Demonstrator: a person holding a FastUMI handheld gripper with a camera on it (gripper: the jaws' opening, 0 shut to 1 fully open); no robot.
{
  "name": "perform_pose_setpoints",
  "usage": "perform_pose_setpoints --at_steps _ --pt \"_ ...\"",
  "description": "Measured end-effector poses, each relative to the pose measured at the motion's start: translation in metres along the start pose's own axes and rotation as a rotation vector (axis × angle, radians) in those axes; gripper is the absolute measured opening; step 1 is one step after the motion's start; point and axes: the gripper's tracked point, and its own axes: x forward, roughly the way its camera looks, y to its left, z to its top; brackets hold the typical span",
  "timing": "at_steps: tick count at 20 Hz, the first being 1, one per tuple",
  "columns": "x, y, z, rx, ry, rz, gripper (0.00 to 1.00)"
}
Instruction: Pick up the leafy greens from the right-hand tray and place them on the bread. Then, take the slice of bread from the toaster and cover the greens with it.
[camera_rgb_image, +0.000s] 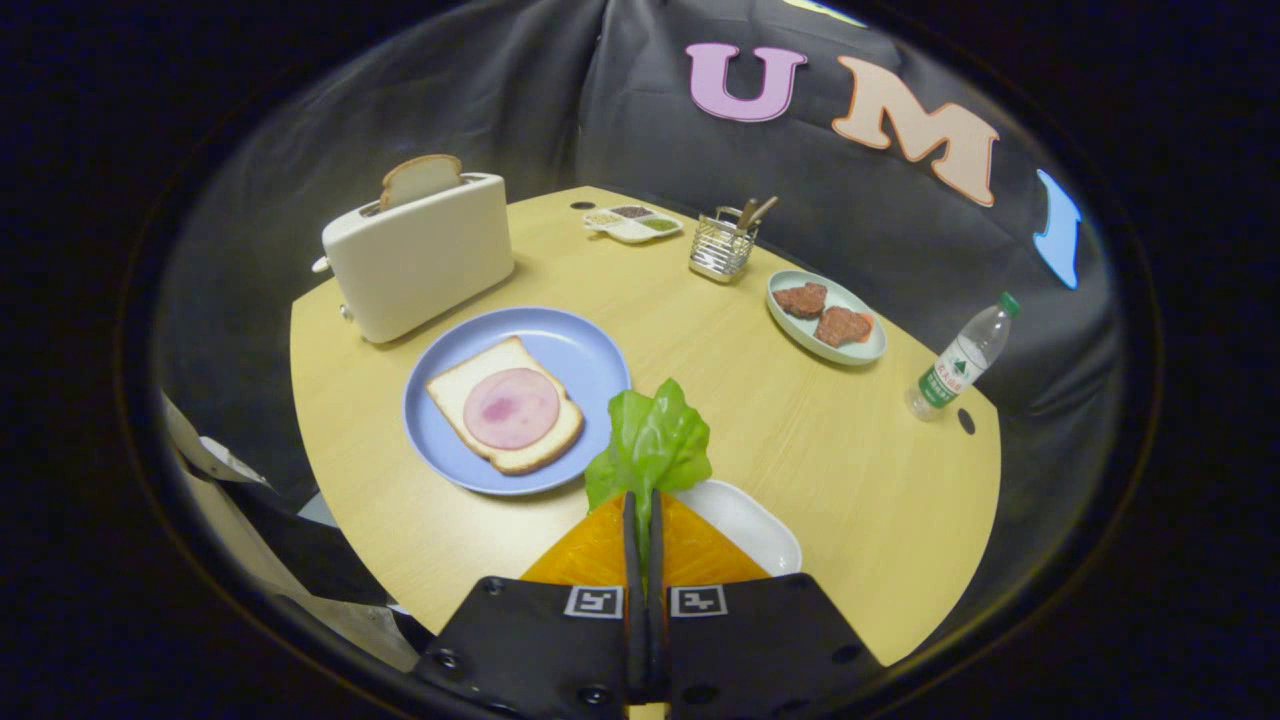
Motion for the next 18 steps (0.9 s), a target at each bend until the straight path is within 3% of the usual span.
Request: perform_pose_setpoints --at_steps 18 --pt "0.028 0.084 0.066 -0.052 -0.044 0.109 0.04"
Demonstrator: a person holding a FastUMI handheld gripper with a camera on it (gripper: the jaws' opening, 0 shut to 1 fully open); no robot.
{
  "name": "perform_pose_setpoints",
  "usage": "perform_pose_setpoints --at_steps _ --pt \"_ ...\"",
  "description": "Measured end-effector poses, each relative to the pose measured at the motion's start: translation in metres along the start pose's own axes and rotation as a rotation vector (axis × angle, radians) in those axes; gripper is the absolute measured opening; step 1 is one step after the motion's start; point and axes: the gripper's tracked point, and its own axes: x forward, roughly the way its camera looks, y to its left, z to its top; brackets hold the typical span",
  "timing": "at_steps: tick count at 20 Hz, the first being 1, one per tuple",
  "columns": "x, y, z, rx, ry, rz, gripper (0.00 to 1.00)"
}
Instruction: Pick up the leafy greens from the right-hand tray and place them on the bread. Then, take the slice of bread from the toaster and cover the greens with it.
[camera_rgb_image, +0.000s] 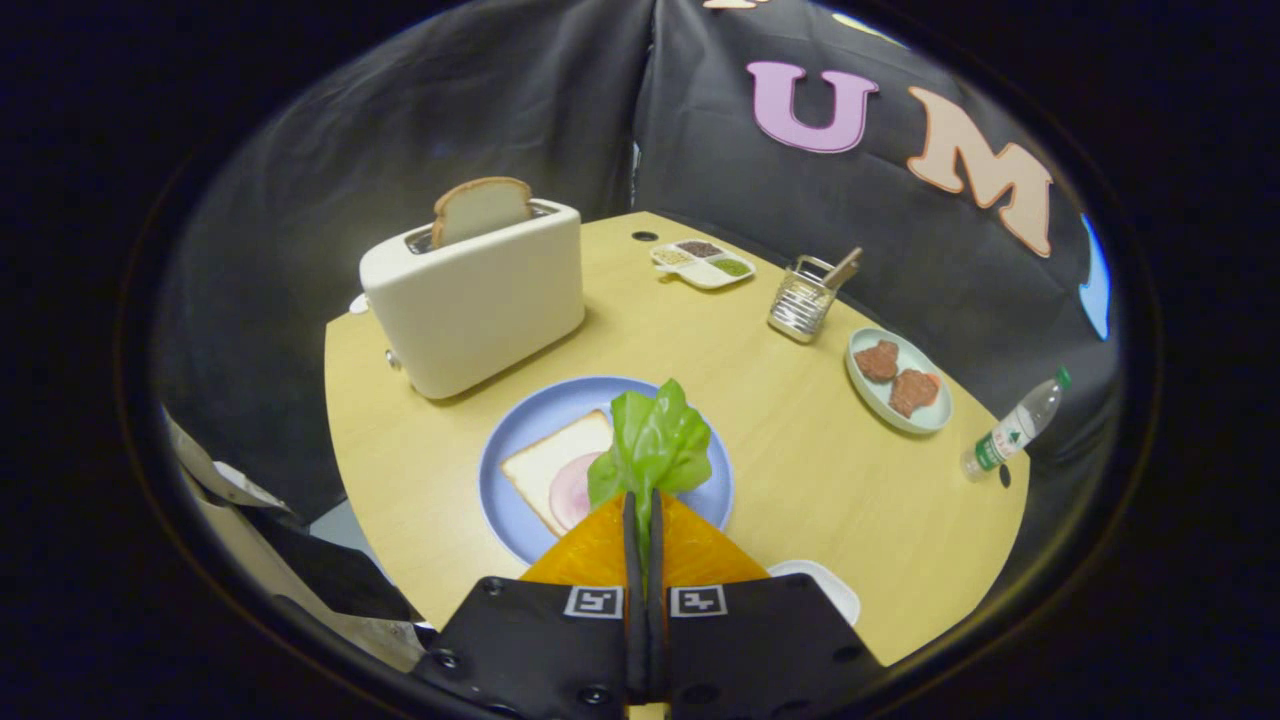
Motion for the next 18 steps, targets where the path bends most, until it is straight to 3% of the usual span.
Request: perform_pose_setpoints --at_steps 11,18 --pt "0.025 0.044 0.012 -0.016 0.017 0.085 0.04" --pt "0.044 0.048 0.003 -0.030 0.060 0.090 0.05"
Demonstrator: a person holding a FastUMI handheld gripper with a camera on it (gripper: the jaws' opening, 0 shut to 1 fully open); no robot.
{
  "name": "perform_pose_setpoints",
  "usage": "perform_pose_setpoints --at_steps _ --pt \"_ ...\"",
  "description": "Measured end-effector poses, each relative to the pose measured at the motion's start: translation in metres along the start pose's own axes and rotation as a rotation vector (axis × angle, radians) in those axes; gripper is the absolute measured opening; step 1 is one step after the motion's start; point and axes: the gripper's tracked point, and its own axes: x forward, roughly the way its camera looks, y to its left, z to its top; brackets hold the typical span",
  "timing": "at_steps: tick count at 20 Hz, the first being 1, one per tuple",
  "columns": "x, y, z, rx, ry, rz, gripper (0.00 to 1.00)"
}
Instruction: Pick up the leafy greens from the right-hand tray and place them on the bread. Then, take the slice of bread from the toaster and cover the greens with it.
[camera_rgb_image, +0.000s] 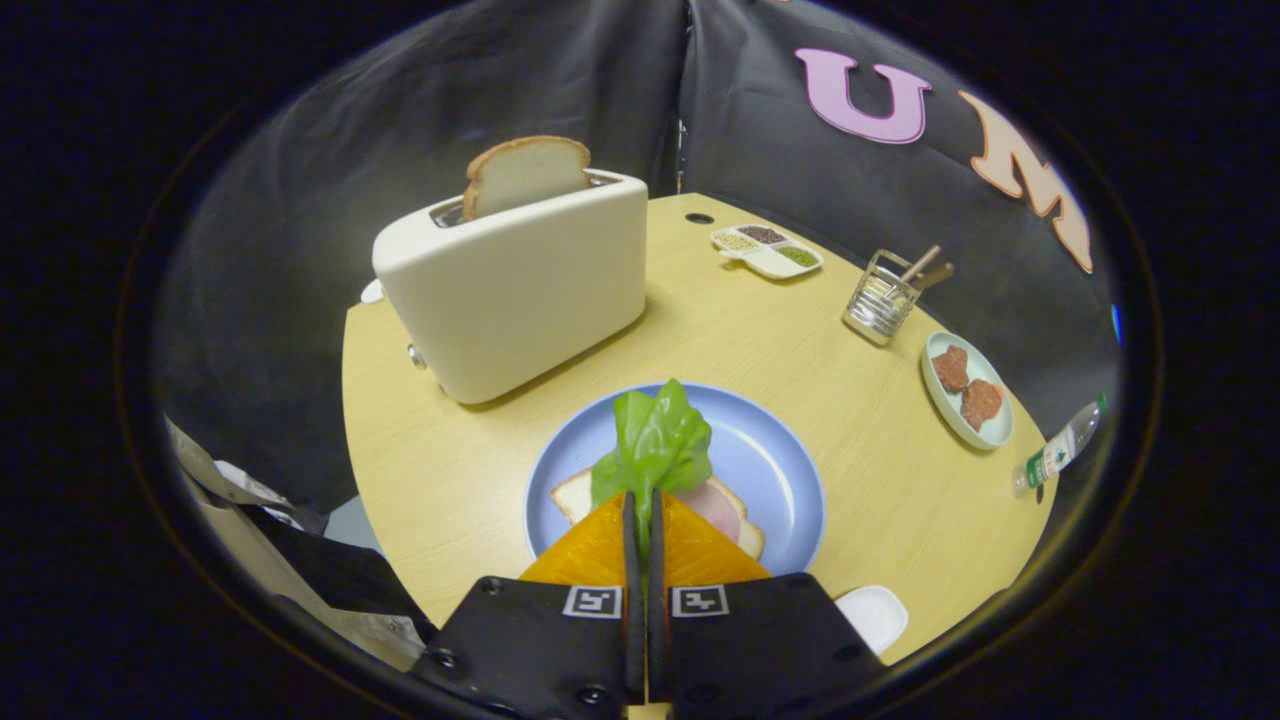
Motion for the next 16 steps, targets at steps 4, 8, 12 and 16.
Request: perform_pose_setpoints --at_steps 4,8,12,16 --pt "0.009 -0.001 -0.001 0.004 0.018 0.004 0.12" --pt "0.010 -0.001 -0.007 -0.001 0.041 -0.002 0.27" --pt "0.012 0.001 -0.006 0.005 0.039 -0.007 0.60" --pt "0.005 -0.004 0.003 0.015 0.013 -0.049 1.00"
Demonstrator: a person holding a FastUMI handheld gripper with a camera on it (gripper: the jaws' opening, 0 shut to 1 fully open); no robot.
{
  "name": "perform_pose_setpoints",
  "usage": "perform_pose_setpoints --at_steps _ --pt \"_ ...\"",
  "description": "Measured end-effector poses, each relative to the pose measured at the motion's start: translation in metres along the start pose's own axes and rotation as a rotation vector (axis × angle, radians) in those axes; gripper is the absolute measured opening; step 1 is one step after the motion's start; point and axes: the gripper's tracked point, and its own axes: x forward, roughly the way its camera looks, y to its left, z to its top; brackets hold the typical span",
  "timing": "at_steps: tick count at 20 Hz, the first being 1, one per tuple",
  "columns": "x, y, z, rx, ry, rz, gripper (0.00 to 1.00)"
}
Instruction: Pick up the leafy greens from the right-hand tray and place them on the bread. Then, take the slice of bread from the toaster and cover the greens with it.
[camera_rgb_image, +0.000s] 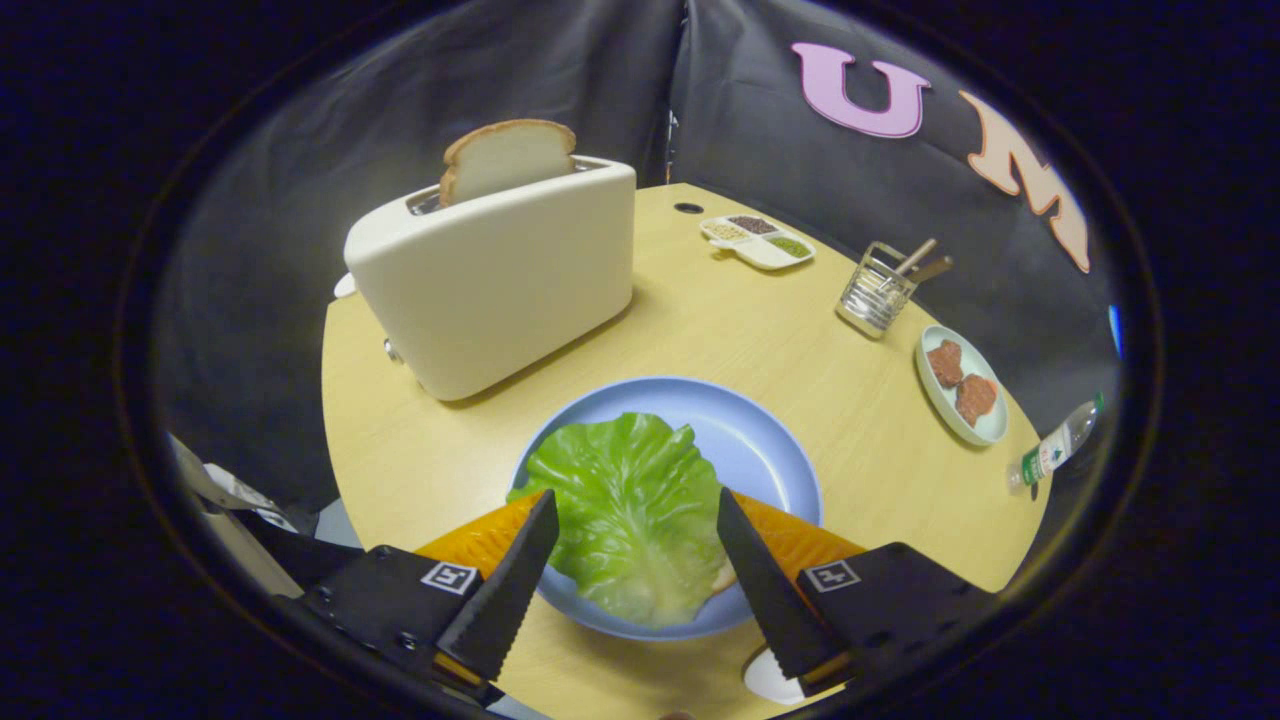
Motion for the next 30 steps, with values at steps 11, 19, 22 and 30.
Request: perform_pose_setpoints --at_steps 11,19,22,30 --pt "-0.041 0.010 0.064 0.087 -0.060 -0.003 1.00" --pt "-0.061 0.023 0.136 0.069 -0.110 0.021 1.00" --pt "-0.063 0.027 0.153 0.065 -0.110 0.025 1.00" --pt "-0.064 0.049 0.203 0.152 -0.128 0.084 1.00"
